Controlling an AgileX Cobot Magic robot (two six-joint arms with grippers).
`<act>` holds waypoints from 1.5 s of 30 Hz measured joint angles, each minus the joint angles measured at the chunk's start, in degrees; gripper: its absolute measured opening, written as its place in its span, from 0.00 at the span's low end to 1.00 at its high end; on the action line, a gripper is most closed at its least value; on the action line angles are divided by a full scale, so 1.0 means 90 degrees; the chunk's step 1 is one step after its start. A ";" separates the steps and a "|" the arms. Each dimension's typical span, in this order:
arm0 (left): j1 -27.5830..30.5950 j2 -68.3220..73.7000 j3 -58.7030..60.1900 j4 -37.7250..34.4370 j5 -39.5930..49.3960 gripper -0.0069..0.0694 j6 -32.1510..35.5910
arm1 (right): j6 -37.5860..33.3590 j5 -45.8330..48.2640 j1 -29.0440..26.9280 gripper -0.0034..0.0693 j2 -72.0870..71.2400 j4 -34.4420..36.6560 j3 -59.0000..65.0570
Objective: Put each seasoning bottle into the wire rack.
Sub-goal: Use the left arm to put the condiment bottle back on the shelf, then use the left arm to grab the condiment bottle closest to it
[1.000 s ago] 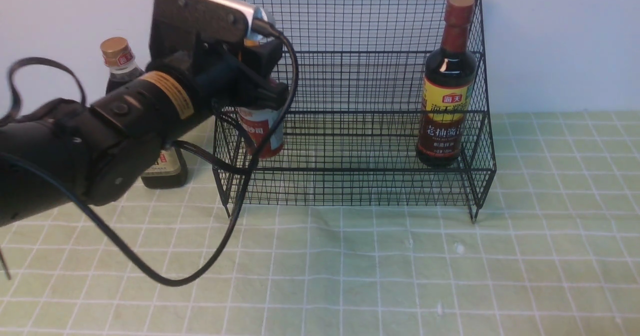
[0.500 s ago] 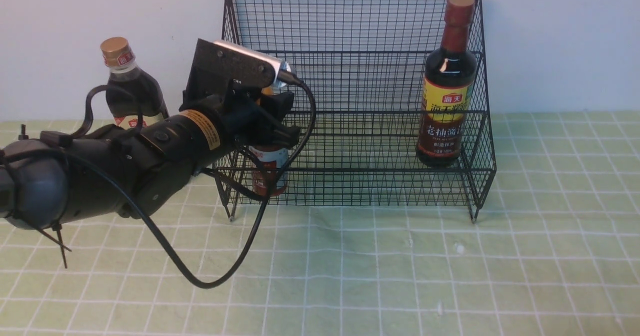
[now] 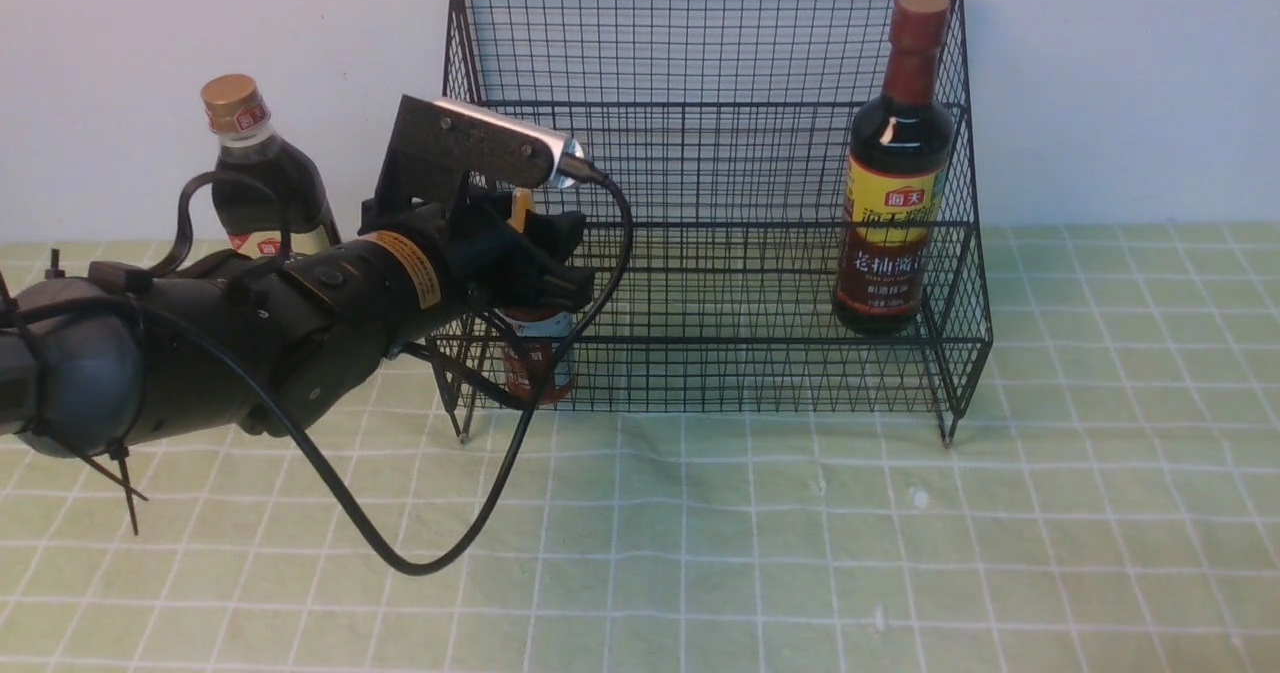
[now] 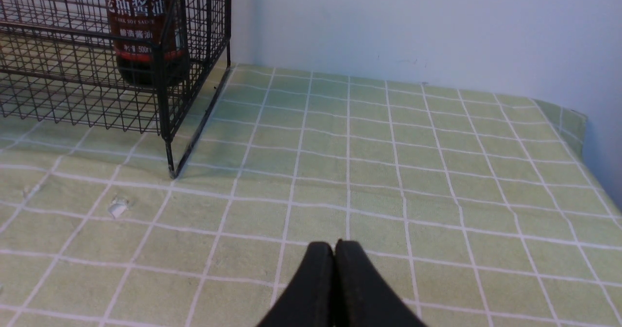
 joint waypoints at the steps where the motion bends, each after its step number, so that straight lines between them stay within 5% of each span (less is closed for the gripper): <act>1: 0.0000 -0.0099 0.0000 0.0000 0.0175 0.66 0.0000 | 0.0000 0.0000 0.0000 0.03 0.0000 0.0000 0.0000; 10: 0.0109 -0.1368 0.0000 0.0000 0.0832 0.76 0.0106 | 0.0000 0.0000 0.0000 0.03 0.0000 0.0000 0.0000; 28: 0.2291 -0.1734 0.0000 -0.0228 -0.0078 0.76 0.0139 | 0.0000 0.0000 0.0000 0.03 0.0000 0.0005 0.0000; 45: 0.2377 -0.0133 0.0000 -0.0473 -0.1327 0.75 0.0168 | 0.0000 0.0000 0.0000 0.03 0.0000 0.0005 0.0000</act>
